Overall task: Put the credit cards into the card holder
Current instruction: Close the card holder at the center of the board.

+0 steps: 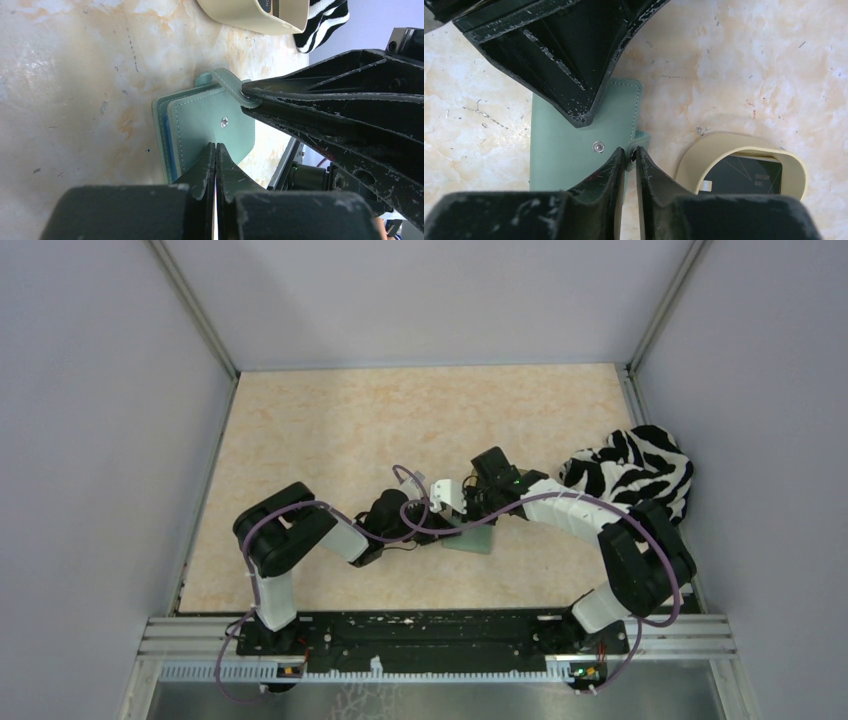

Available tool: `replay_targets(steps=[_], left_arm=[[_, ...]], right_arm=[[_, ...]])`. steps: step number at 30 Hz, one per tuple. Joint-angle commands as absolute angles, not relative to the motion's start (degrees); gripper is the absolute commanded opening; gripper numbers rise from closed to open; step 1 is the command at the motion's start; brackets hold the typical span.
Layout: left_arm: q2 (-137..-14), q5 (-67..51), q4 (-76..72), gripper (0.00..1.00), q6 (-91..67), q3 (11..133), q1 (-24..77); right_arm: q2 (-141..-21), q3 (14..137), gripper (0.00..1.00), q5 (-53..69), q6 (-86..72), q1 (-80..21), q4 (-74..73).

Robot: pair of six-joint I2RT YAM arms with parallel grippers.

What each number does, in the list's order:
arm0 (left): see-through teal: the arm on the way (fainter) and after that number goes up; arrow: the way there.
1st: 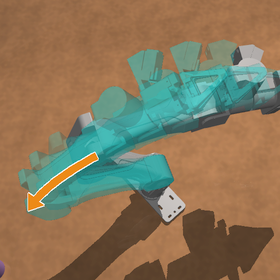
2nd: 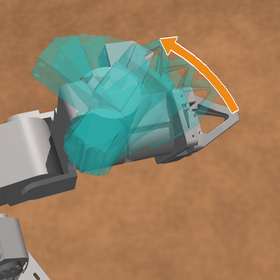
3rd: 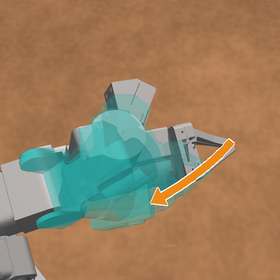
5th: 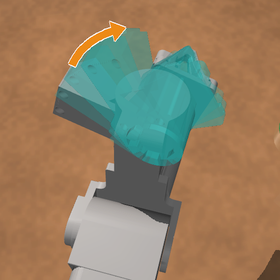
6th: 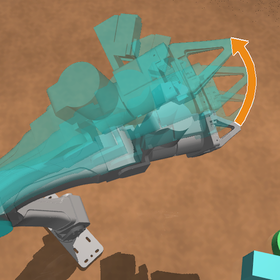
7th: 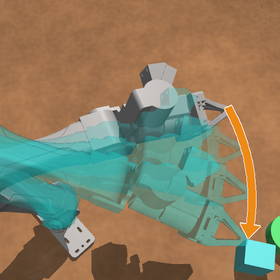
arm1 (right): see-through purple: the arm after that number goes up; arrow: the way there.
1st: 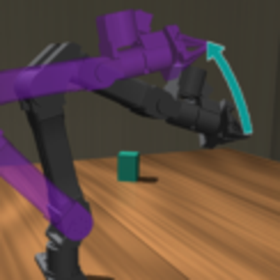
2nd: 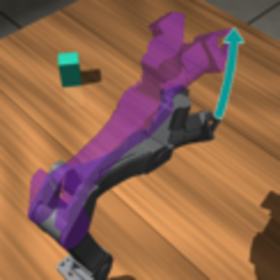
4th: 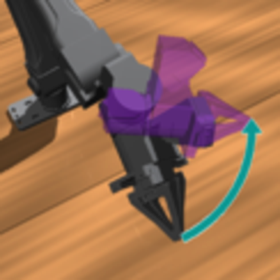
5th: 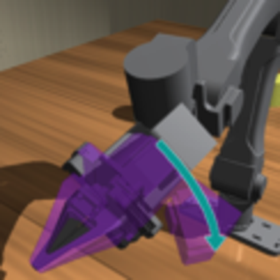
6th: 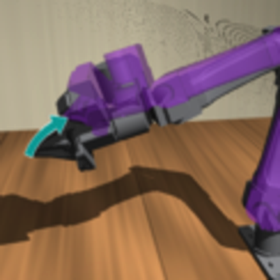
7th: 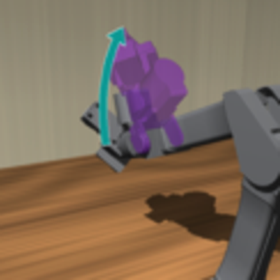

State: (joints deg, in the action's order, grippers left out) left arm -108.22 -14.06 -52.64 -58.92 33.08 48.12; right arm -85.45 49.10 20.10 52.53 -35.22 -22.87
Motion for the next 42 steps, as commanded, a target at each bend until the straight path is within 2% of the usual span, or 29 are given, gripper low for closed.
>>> replay_targets(steps=[1, 4, 11, 16, 19, 25, 32, 42], left_arm=[[-110.04, -13.35, -50.36, 0.00, -58.27, 32.62, 47.90], [-109.95, -13.38, -50.47, 0.00, -58.26, 32.52, 47.90], [-109.86, -13.24, -50.45, 0.00, -58.25, 32.32, 47.92], [-109.86, -13.43, -50.45, 0.00, -58.35, 32.43, 47.90], [-109.87, -13.53, -50.45, 0.00, -58.36, 32.52, 47.90], [-109.90, -13.52, -50.37, 0.00, -58.34, 32.66, 47.90], [-109.96, -13.56, -50.41, 0.00, -58.26, 32.78, 47.90], [-110.04, -13.74, -50.45, 0.00, -58.27, 32.62, 47.90]], right_arm=[[-83.72, 49.99, 0.09, 19.44, 52.35, -36.30, -21.83], [-83.44, 50.46, 0.00, 19.25, 51.67, -36.25, -22.51], [-84.37, 52.74, 0.00, 23.67, 47.47, -33.33, -25.72], [-89.43, 57.36, 0.00, 29.77, 44.55, -29.20, -32.60], [-90.43, 57.99, 0.09, 30.36, 44.03, -28.92, -33.54], [-91.63, 59.62, 0.03, 31.07, 42.40, -28.62, -35.10], [-92.25, 60.51, 0.17, 32.38, 41.89, -27.87, -36.30], [-91.38, 60.89, 0.17, 32.54, 40.90, -26.92, -36.19]])
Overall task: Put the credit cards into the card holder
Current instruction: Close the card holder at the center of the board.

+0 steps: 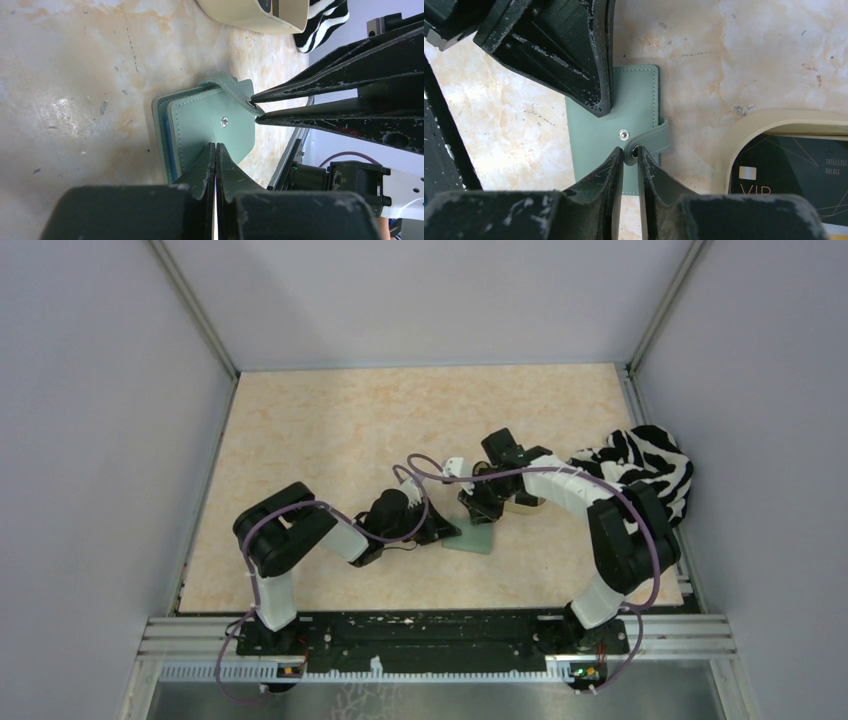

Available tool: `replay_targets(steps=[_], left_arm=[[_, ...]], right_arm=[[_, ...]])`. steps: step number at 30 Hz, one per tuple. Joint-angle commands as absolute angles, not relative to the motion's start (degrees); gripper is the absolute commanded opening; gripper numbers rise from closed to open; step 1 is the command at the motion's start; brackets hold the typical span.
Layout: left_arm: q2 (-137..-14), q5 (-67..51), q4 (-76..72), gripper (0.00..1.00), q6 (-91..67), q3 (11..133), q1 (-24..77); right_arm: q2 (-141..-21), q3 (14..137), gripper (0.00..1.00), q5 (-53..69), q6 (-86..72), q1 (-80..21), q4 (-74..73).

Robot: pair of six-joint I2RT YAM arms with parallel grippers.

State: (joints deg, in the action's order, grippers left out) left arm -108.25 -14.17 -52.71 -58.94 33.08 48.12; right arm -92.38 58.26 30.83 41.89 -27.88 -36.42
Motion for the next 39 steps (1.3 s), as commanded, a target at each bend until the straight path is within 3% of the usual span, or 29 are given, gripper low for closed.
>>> replay_targets(steps=[1, 5, 10, 39], left_arm=[[-110.04, -13.79, -50.57, 0.00, -58.34, 32.64, 47.90], [-110.04, -13.83, -50.62, 0.00, -58.36, 32.60, 47.90], [-110.10, -13.84, -50.71, 0.00, -58.36, 32.56, 47.94], [-110.64, -14.04, -51.46, 0.00, -58.78, 32.54, 47.90]], right_arm=[[-91.33, 60.85, 0.17, 32.48, 40.80, -26.85, -36.15], [-91.38, 60.78, 0.14, 31.90, 40.54, -26.72, -35.84], [-91.93, 60.74, 0.00, 30.88, 40.01, -26.72, -35.47], [-93.57, 58.73, 0.00, 24.59, 44.16, -33.50, -36.31]])
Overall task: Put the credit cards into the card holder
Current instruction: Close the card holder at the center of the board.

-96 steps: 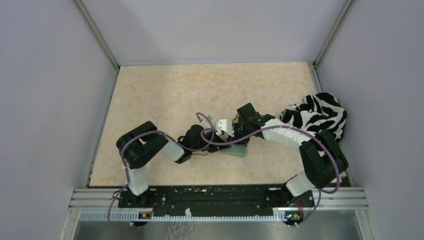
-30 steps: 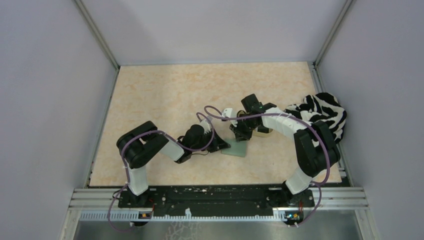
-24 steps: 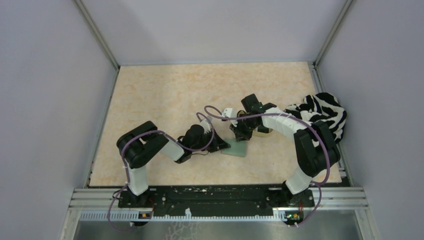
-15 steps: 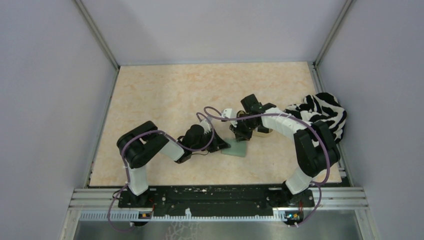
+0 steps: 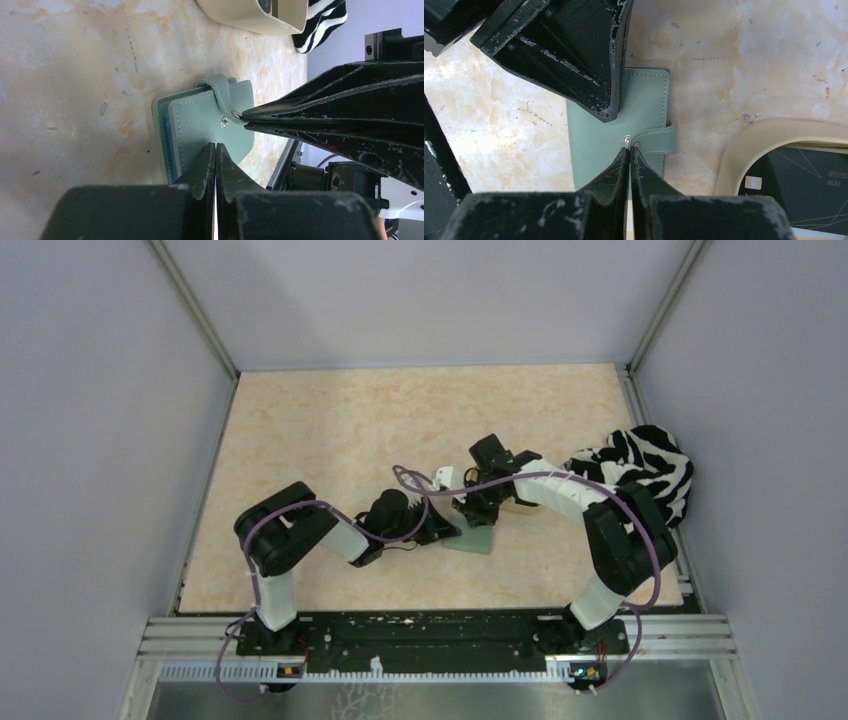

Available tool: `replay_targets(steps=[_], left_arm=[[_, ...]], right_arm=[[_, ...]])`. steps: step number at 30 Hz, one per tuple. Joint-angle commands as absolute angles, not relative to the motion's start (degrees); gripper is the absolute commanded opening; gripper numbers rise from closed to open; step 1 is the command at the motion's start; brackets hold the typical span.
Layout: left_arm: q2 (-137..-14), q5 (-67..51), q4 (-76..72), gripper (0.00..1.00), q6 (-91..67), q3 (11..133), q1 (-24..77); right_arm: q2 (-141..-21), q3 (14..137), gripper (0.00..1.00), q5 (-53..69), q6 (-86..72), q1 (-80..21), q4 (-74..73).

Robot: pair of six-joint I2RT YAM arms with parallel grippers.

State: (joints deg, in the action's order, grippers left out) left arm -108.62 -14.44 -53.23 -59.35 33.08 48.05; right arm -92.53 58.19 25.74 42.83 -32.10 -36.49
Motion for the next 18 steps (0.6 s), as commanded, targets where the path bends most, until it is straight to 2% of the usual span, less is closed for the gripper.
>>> replay_targets(steps=[1, 18], left_arm=[[-110.73, -14.14, -51.68, 0.00, -58.87, 32.45, 47.90], [-111.25, -14.49, -52.97, 0.00, -59.19, 32.16, 47.91]], right_arm=[[-93.70, 58.71, 0.00, 24.27, 44.32, -33.76, -36.38], [-93.35, 58.11, 0.00, 19.73, 46.13, -36.19, -36.43]])
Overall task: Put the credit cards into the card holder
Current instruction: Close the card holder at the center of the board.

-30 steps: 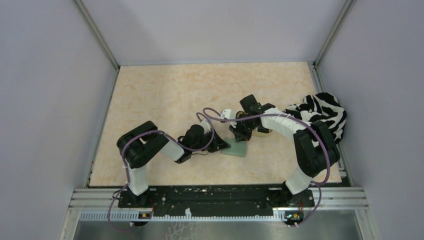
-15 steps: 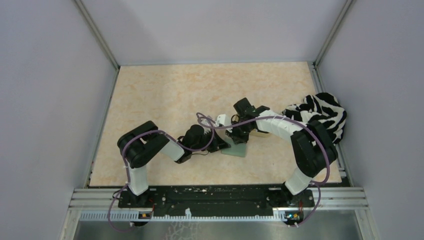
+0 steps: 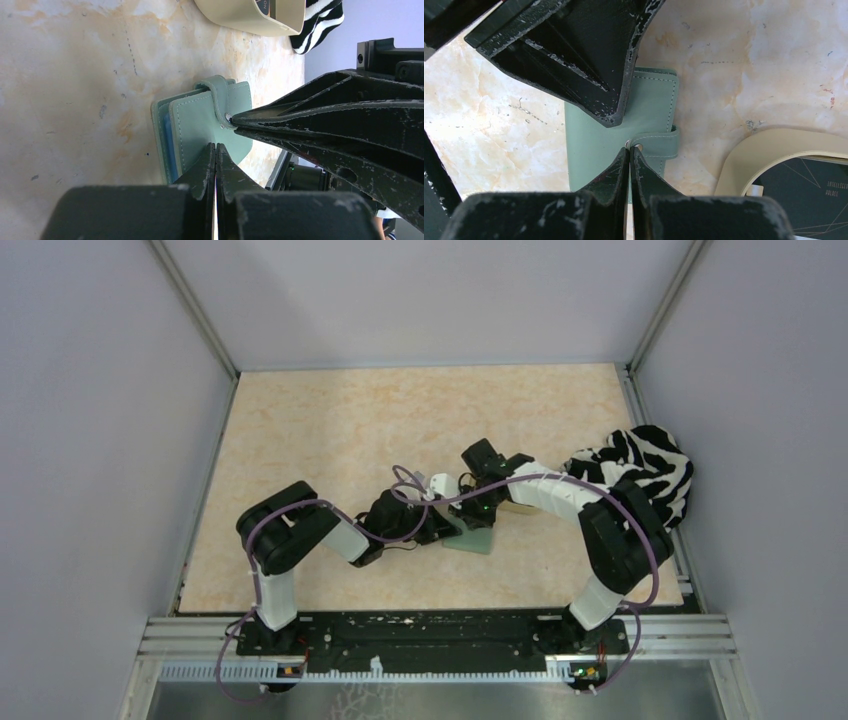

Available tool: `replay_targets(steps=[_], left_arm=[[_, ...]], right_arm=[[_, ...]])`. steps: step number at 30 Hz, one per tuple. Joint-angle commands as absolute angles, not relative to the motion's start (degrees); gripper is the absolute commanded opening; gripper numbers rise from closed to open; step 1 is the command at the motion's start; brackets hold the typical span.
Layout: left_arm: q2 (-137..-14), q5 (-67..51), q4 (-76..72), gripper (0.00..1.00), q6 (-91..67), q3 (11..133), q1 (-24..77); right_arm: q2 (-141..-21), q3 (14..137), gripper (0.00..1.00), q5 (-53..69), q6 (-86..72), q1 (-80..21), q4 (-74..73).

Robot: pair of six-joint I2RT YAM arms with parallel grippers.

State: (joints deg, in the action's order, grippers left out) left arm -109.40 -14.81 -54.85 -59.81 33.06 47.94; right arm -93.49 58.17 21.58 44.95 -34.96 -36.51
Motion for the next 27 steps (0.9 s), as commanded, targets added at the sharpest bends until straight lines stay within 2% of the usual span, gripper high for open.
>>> replay_targets(steps=[1, 27], left_arm=[[-111.27, -14.50, -52.91, 0.00, -59.21, 32.13, 47.91], [-111.27, -14.63, -53.10, 0.00, -59.24, 32.22, 47.90]], right_arm=[[-93.30, 58.10, 0.00, 20.03, 46.18, -36.27, -36.52], [-96.94, 57.20, 0.00, 16.93, 49.40, -40.51, -40.15]])
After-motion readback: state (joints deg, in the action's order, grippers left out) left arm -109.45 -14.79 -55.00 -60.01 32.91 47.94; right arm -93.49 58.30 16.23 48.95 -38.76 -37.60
